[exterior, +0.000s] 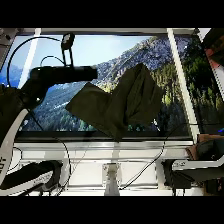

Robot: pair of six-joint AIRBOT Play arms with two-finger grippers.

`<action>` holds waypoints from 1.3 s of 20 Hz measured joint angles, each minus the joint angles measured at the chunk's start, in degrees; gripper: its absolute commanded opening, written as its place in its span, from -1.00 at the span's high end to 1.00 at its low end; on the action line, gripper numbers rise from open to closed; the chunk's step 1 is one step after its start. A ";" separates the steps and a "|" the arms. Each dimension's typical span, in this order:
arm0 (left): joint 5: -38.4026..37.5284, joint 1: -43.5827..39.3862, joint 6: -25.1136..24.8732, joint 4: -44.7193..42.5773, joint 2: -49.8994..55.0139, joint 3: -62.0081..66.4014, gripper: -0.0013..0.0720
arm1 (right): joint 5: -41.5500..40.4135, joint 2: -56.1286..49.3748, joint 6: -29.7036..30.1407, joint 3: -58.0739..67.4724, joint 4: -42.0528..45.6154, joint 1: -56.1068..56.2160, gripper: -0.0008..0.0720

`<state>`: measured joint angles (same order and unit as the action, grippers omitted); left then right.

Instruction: Fold the clothes and pants, and hang the long-sleeved shirts on hangers.

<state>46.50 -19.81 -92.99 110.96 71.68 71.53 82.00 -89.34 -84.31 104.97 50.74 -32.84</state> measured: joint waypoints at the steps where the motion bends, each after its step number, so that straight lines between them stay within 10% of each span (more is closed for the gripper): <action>1: 2.71 1.42 -0.28 -2.12 -0.57 -1.49 0.94 | 1.03 0.00 1.20 -2.49 -1.20 0.15 0.87; 15: 24.28 4.72 -34.18 -0.59 -11.19 -29.05 0.63 | 7.43 -0.07 7.39 -26.67 -12.48 4.74 0.45; 19: 21.77 -0.26 -44.78 -7.54 -11.39 -29.68 -0.15 | 8.04 -0.07 7.50 -27.04 -12.50 7.30 0.36; 26: 11.13 -8.70 -52.33 -22.67 -8.46 -29.90 -0.10 | 8.31 -0.07 7.56 -27.15 -12.52 8.81 0.36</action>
<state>57.63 -28.51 -145.32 88.29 63.22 41.63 90.30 -89.41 -76.75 77.82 38.22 -24.03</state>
